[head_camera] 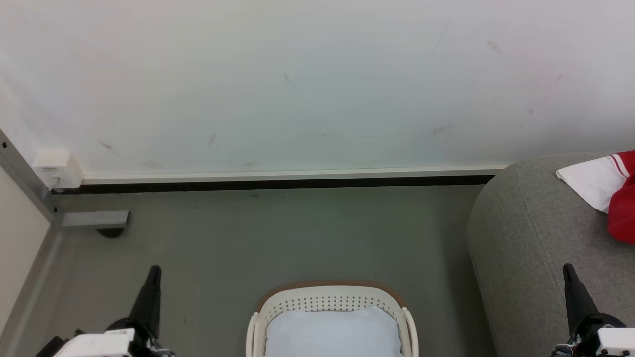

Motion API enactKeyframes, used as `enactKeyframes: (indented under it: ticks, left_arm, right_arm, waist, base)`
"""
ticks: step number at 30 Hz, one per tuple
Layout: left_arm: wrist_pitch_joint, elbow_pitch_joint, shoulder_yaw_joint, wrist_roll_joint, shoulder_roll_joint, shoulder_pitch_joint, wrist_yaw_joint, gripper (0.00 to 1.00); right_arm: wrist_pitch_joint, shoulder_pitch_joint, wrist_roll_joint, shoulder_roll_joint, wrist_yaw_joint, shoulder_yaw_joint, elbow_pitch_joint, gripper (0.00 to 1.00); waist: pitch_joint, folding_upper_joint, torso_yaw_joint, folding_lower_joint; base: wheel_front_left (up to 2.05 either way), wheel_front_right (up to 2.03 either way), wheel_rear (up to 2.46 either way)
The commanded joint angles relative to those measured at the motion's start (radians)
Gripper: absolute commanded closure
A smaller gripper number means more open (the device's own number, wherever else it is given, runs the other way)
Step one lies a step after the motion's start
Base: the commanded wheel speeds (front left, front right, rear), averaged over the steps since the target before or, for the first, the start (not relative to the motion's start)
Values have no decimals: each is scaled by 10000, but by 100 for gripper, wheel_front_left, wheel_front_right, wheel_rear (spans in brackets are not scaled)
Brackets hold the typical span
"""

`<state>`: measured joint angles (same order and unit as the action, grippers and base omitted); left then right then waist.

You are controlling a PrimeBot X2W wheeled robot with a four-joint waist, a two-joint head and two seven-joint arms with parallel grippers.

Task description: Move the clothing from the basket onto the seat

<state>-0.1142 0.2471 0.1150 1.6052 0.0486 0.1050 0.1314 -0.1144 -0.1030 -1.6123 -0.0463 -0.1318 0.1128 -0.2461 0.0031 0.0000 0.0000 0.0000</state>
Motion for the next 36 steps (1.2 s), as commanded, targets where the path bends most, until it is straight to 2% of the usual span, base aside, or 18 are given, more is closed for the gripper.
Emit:
enactKeyframes:
  ticks: [1,36]
  left_arm:
    - [-35,-32,20,141,19,85,19,100]
    - [-34,-33,18,142,19,85,19,100]
  right_arm:
    - [-29,-115,-14,-73,21,38,44,100]
    - [-28,-116,-15,-72,21,38,44,100]
  waist:
    - [0,0,0,0]
    - [0,0,0,0]
  base:
    - [0,0,0]
    - [0,0,0]
